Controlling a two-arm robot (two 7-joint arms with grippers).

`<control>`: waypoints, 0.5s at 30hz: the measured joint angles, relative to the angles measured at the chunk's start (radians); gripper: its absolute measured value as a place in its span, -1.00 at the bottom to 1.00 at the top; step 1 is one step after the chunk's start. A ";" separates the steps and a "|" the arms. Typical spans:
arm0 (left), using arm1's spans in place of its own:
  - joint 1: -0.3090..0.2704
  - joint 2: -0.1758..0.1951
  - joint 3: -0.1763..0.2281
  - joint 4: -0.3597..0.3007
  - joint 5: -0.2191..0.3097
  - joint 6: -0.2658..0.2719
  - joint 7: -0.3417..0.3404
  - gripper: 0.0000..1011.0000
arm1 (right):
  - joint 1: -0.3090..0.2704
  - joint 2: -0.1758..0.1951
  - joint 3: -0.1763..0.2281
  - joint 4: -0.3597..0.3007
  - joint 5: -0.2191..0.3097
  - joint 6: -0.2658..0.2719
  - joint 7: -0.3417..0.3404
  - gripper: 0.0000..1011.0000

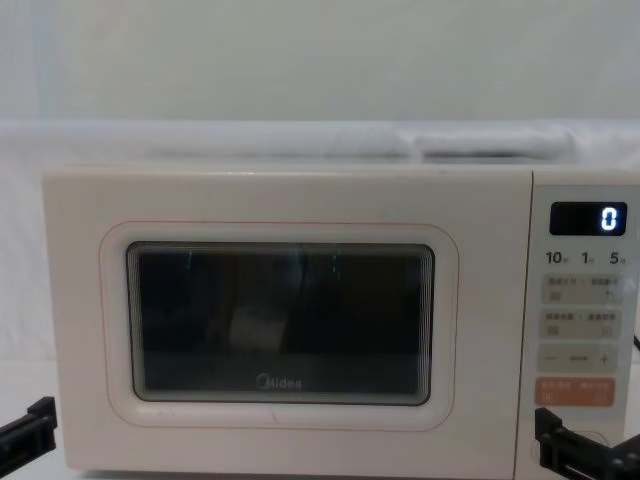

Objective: Press the button to open the microwave door with one hand; close the microwave door with the other hand.

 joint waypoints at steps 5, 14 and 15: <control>0.000 0.000 0.000 0.000 0.000 0.000 0.000 0.98 | 0.000 0.000 0.000 0.000 0.000 0.000 0.000 0.98; 0.000 0.000 0.000 0.000 0.000 0.000 0.000 0.98 | 0.000 0.000 0.000 0.000 0.000 0.000 0.000 0.98; 0.000 0.000 0.000 0.000 0.000 0.000 0.000 0.98 | 0.000 0.000 0.000 0.000 0.000 0.000 0.000 0.98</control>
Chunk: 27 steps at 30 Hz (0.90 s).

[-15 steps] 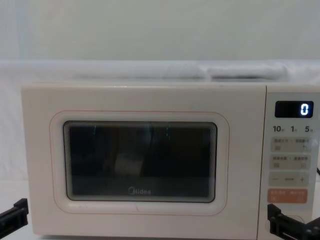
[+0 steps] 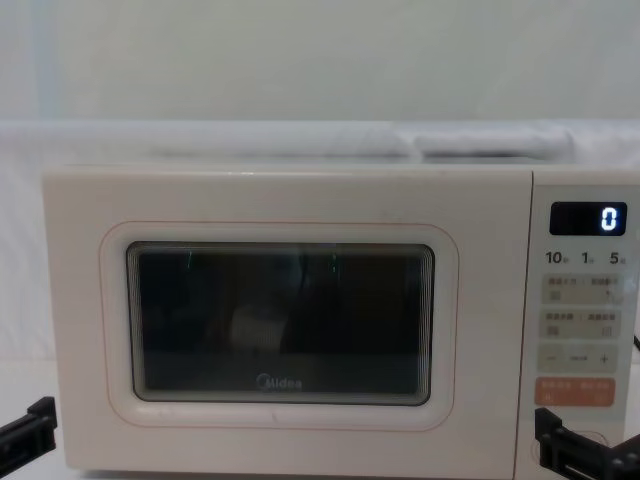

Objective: Press the button to open the microwave door with one hand; close the microwave door with the other hand.

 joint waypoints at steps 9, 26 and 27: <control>0.000 0.000 0.000 0.000 0.000 0.000 0.000 0.98 | 0.000 0.000 0.000 0.000 0.000 0.000 0.000 0.98; 0.000 0.000 0.000 0.000 0.000 0.000 0.000 0.98 | 0.000 0.000 0.000 0.000 0.000 0.000 0.000 0.98; 0.000 0.000 0.000 0.000 0.000 0.000 0.000 0.98 | 0.000 0.000 0.000 0.000 0.000 0.000 0.000 0.98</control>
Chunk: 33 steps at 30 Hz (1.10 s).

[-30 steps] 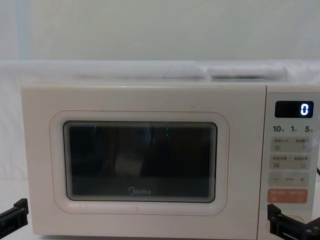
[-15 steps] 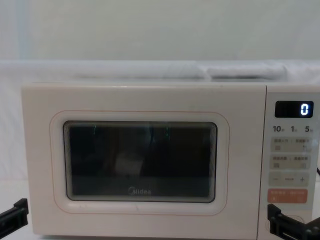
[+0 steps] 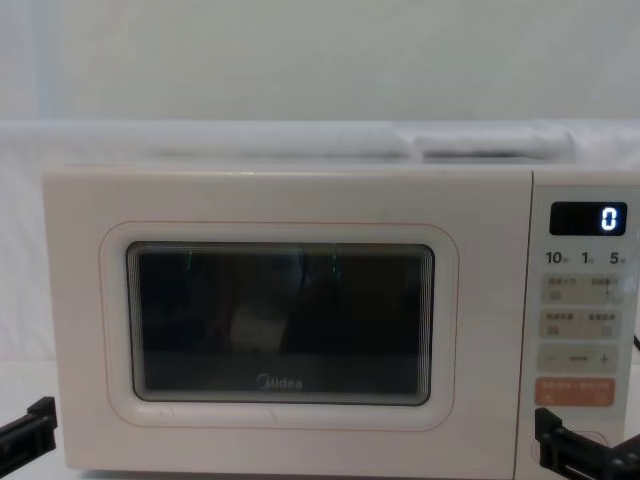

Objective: Press the button to open the microwave door with one hand; close the microwave door with the other hand.

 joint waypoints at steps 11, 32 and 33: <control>0.000 0.000 0.000 0.000 0.000 0.000 0.000 0.98 | 0.000 0.000 0.000 0.000 0.000 0.000 0.000 0.98; 0.000 0.000 0.000 0.000 0.000 0.000 0.000 0.98 | 0.000 0.000 0.000 0.000 0.000 0.000 0.000 0.81; 0.000 0.000 0.000 0.000 0.000 0.000 0.000 0.98 | 0.000 0.000 0.000 0.000 0.000 0.000 0.000 0.79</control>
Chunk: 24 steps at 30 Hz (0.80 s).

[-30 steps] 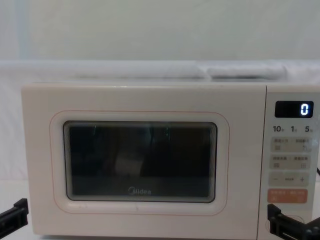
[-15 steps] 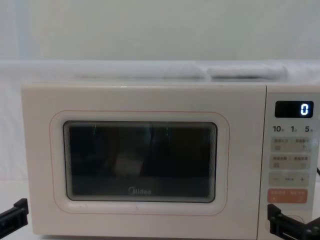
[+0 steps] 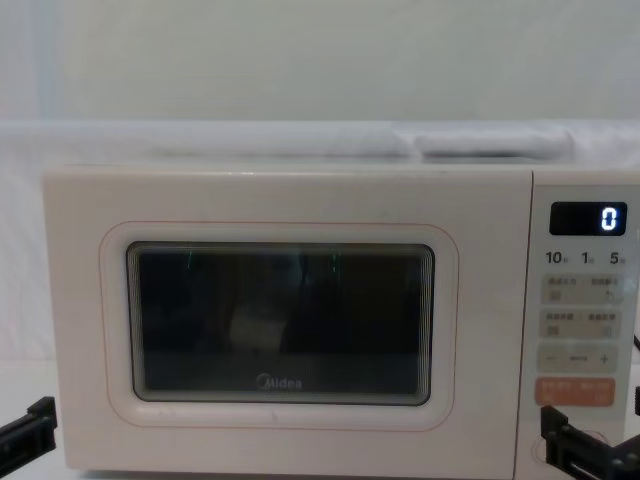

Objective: Press the button to open the microwave door with one hand; close the microwave door with the other hand.

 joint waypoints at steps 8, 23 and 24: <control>0.000 0.000 0.000 0.000 0.000 0.000 0.000 0.98 | 0.000 0.000 0.000 0.000 0.000 0.000 0.000 0.29; 0.000 0.000 0.000 0.000 0.000 0.000 0.000 0.98 | 0.000 0.000 0.000 0.000 0.000 0.000 0.000 -0.68; 0.000 0.000 0.000 0.000 0.000 0.000 0.000 0.98 | 0.000 0.000 0.000 0.000 0.000 0.000 0.000 -0.71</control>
